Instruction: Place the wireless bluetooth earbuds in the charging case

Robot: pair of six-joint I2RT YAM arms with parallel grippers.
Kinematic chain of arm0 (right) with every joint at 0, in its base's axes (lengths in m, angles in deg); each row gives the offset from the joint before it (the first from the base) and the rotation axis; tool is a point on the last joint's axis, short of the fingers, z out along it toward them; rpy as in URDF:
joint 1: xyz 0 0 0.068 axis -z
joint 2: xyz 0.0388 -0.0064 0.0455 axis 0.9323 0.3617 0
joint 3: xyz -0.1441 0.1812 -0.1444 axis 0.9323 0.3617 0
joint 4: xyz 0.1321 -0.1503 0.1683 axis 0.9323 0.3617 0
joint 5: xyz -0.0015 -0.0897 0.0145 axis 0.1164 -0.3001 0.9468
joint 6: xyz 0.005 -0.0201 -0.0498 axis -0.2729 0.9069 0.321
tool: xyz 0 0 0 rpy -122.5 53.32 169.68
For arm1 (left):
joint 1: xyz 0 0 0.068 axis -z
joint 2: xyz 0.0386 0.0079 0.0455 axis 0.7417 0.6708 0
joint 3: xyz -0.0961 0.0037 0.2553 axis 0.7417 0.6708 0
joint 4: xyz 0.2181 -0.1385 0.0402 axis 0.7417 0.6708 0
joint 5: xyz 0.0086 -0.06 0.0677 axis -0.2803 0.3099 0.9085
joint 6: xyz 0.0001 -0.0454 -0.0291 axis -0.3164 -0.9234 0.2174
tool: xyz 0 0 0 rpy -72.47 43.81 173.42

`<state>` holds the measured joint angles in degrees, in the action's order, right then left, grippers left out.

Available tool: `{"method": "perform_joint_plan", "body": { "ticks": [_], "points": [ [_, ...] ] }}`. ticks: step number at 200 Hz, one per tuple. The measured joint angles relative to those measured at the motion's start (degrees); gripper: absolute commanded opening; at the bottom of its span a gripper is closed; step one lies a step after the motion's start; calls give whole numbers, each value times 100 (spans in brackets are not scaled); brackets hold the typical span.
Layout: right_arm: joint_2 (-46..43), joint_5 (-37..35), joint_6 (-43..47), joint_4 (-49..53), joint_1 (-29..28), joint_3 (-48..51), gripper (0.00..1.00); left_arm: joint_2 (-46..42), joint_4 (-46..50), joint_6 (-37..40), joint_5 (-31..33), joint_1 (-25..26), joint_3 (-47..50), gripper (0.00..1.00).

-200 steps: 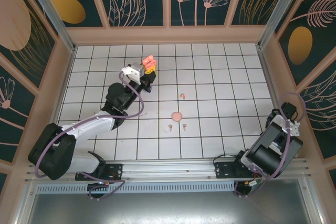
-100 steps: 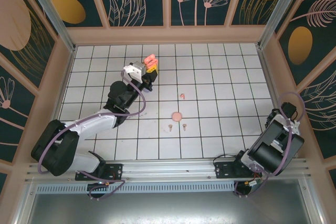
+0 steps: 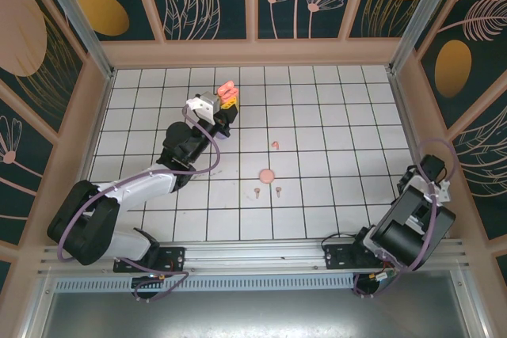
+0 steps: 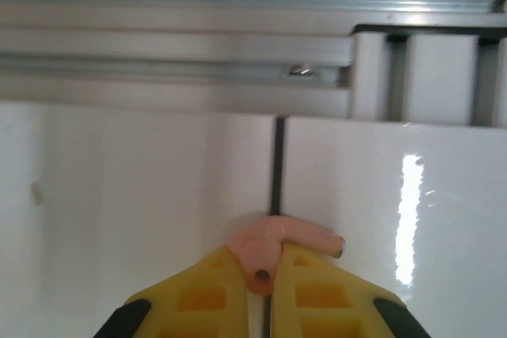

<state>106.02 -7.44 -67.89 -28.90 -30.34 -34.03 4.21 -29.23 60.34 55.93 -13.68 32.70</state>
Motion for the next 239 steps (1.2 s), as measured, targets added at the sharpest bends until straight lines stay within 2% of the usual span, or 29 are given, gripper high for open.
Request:
{"method": "perform_joint_plan", "body": {
  "ticks": [46,91,131,158,195,239],
  "points": [
    [-409,223,-188,142,-1049,4,1,0,0,-42,15,0,0,0],
    [-496,420,-734,238,-2848,-234,2,-22,4,-105,157,0,2,0],
    [63,592,-1307,131,-4540,-649,2,-184,66,-122,323,0,13,0],
    [675,688,-1611,11,-5372,-990,3,-332,201,-118,391,0,39,0],
    [1333,968,-1891,-278,-5982,-1228,3,-535,339,-52,503,0,133,0],
    [1591,1443,-2048,-691,-6214,-1329,7,-619,387,-15,562,0,186,0]
  ]
}}
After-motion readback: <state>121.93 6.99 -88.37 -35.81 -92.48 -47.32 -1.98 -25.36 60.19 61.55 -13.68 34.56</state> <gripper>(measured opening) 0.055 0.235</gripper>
